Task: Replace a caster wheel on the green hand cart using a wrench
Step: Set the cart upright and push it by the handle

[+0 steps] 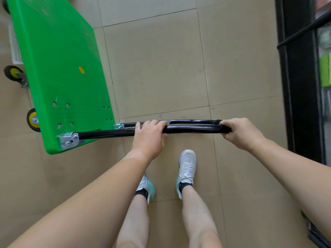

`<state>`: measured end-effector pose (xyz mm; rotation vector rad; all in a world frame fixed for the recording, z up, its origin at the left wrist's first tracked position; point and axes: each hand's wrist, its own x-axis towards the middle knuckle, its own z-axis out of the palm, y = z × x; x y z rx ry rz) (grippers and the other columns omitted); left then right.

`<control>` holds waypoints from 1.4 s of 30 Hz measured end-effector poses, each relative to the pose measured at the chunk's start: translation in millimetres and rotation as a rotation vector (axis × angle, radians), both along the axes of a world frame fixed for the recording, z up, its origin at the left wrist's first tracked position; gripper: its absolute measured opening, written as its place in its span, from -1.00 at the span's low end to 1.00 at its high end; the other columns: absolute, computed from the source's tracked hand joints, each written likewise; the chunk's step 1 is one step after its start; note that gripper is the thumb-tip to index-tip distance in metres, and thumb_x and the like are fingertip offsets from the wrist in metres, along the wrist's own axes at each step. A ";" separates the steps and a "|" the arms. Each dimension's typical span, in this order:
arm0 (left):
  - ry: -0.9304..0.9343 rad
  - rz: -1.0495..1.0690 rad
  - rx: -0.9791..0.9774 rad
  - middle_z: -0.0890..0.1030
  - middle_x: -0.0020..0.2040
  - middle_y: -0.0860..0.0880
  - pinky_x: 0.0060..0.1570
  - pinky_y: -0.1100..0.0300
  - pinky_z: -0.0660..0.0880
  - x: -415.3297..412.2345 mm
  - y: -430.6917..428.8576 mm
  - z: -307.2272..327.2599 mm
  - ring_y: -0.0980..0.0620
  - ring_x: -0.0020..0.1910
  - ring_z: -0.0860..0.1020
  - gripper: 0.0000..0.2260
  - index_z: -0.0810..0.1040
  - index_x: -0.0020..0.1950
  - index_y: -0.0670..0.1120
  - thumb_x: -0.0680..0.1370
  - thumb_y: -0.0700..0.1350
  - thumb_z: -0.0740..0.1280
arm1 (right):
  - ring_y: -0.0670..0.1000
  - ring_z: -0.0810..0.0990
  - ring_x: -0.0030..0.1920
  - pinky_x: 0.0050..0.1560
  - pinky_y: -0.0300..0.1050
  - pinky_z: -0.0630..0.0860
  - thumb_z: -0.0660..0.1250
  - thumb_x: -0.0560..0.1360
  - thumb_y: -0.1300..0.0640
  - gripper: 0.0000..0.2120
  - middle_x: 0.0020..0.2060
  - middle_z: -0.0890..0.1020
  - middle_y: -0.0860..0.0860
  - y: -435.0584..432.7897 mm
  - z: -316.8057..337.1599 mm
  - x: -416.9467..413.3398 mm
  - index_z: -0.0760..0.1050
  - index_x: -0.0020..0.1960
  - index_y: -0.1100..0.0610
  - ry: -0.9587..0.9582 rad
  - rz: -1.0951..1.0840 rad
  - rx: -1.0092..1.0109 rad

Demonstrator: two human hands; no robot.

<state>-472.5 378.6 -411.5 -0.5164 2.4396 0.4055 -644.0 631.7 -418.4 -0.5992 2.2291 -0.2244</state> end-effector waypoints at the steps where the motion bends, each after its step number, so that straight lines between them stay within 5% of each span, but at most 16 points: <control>1: 0.003 -0.010 0.048 0.54 0.36 0.02 0.53 -0.13 0.19 -3.0 4.8 7.7 -0.09 0.37 0.47 -0.62 0.38 0.53 0.08 0.70 0.05 0.25 | 0.11 0.49 -0.15 -0.18 -0.04 0.53 0.37 0.51 0.18 -0.86 -0.17 0.63 0.05 -1.7 5.2 2.5 0.64 0.04 0.06 -0.001 0.018 0.005; 8: -0.072 -0.014 0.142 0.52 0.35 0.02 0.53 -0.38 0.07 -6.5 25.0 65.0 -0.10 0.40 0.44 -0.65 0.43 0.46 0.04 0.69 0.11 0.27 | 0.17 0.57 -0.14 -0.30 -0.10 0.38 0.36 0.46 0.16 -0.94 -0.23 0.61 0.03 -34.2 62.7 39.2 0.59 -0.08 0.06 0.044 0.116 -0.061; 12: 0.002 0.032 0.148 0.57 0.25 0.04 0.55 -0.20 0.16 15.4 -9.3 86.4 -0.09 0.31 0.50 -0.76 0.51 0.34 0.06 0.68 0.05 0.31 | 0.14 0.55 -0.22 -0.32 -0.09 0.38 0.41 0.45 0.14 -0.97 -0.30 0.60 0.00 -59.9 91.7 55.4 0.58 -0.12 0.06 0.051 0.174 -0.208; 18: 0.069 0.056 0.155 0.61 0.20 0.00 0.38 -0.07 0.32 44.3 -47.7 115.0 -0.11 0.22 0.54 -0.74 0.55 0.32 0.01 0.64 0.00 0.38 | 0.07 0.64 0.01 0.07 -0.07 0.56 0.58 0.39 0.14 -0.60 0.01 0.71 0.03 -66.6 117.0 62.9 0.65 0.21 0.10 -0.027 0.074 -0.364; 24: 0.145 0.047 0.283 0.59 0.37 0.05 0.45 -0.07 0.34 60.7 -55.3 159.0 -0.01 0.38 0.51 -0.54 0.52 0.47 0.01 0.60 0.07 0.44 | 0.07 0.62 -0.07 -0.05 -0.09 0.48 0.47 0.49 0.11 -0.83 -0.16 0.69 0.01 -88.5 145.9 84.6 0.65 0.06 0.10 -0.004 0.221 -0.391; 27: 0.190 -0.004 0.319 0.66 0.22 -0.02 0.22 0.06 0.44 60.2 -48.3 180.9 -0.09 0.21 0.57 -0.67 0.60 0.36 -0.06 0.60 -0.07 0.45 | 0.04 0.62 -0.01 -0.03 -0.14 0.44 0.42 0.51 0.07 -0.81 -0.10 0.69 -0.01 -112.1 161.0 99.9 0.63 0.11 0.07 -0.009 0.264 -0.417; 32: 0.126 0.040 0.289 0.63 0.18 0.00 0.16 0.13 0.41 83.7 -76.1 208.3 -0.06 0.18 0.53 -0.75 0.60 0.28 -0.09 0.60 -0.15 0.43 | -0.01 0.59 0.11 0.13 -0.19 0.45 0.46 0.49 0.08 -0.67 0.05 0.69 -0.05 -128.5 178.4 107.9 0.60 0.25 0.04 -0.116 0.284 -0.442; 38: 0.106 0.034 0.294 0.60 0.26 0.05 0.31 0.08 0.42 96.8 -81.2 224.4 0.00 0.26 0.50 -0.64 0.55 0.38 -0.02 0.60 0.02 0.43 | 0.10 0.60 -0.02 -0.04 -0.02 0.47 0.36 0.52 0.09 -0.90 -0.16 0.63 -0.01 -141.2 180.2 127.2 0.59 -0.02 0.10 -0.067 0.343 -0.387; 42: 0.135 0.030 0.249 0.62 0.20 0.03 0.25 0.01 0.46 96.7 -71.8 225.0 -0.03 0.24 0.53 -0.67 0.57 0.37 0.01 0.62 0.02 0.40 | 0.03 0.64 0.16 0.21 -0.12 0.50 0.51 0.46 0.09 -0.58 0.11 0.70 0.00 -124.6 173.3 128.6 0.61 0.30 0.09 -0.129 0.231 -0.421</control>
